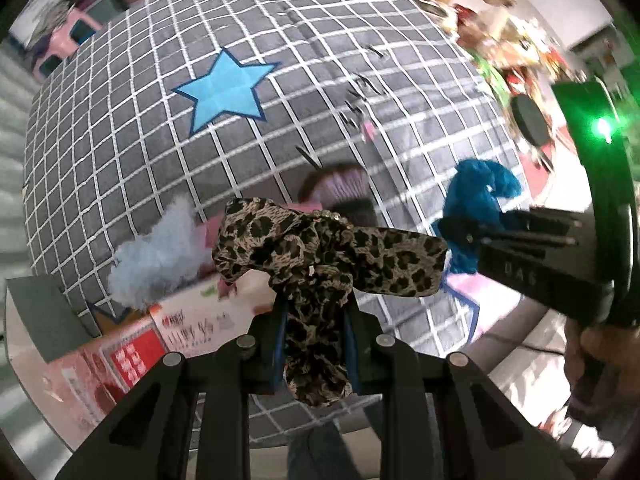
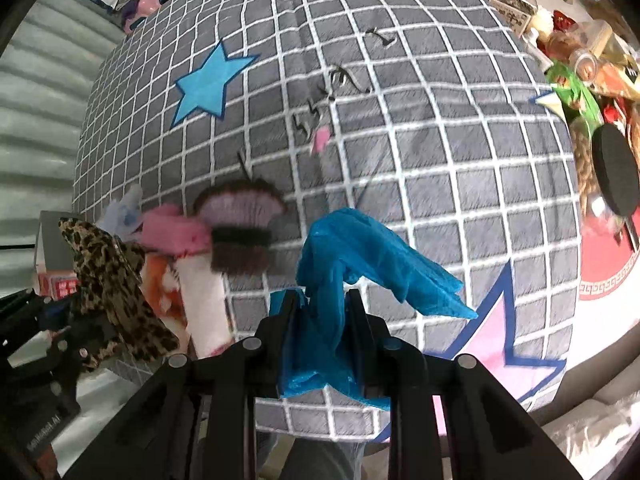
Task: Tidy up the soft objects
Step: 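Lift the leopard-print cloth and blue cloth and carry both tools over the white box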
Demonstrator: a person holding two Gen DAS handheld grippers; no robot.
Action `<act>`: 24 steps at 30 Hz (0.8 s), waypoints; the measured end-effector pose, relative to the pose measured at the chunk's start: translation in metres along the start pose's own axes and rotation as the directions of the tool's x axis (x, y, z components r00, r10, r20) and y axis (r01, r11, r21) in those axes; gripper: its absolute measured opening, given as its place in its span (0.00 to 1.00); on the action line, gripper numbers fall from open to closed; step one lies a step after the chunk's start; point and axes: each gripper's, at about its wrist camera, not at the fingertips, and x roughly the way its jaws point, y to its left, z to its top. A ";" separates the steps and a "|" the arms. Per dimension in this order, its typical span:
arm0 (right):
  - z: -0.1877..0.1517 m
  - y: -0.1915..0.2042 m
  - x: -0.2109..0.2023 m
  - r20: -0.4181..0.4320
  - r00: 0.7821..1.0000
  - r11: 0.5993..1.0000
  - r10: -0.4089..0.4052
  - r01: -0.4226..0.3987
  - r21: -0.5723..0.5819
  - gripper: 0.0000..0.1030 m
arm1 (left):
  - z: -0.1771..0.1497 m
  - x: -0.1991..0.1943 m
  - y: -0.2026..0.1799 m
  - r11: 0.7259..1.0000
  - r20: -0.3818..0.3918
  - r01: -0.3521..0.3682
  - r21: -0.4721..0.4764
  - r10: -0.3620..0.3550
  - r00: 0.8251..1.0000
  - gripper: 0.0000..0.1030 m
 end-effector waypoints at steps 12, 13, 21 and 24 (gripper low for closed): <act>-0.064 0.059 -0.003 -0.033 0.999 0.999 -0.005 0.004 -0.044 0.24 | -0.079 -0.019 -0.005 0.996 0.017 0.057 0.075 -0.059 0.998 0.25; -0.069 0.067 -0.003 -0.039 0.999 0.999 -0.001 -0.001 -0.051 0.24 | -0.085 -0.021 -0.003 0.995 0.021 0.062 0.072 -0.064 0.998 0.25; -0.100 0.126 -0.003 -0.073 0.997 0.989 -0.010 -0.002 -0.150 0.24 | -0.140 -0.039 0.046 0.998 0.079 0.059 0.000 -0.059 0.995 0.25; -0.111 0.153 -0.003 -0.097 0.995 0.975 -0.014 -0.008 -0.223 0.24 | -0.161 -0.051 0.067 0.998 0.121 0.051 -0.047 -0.045 0.992 0.25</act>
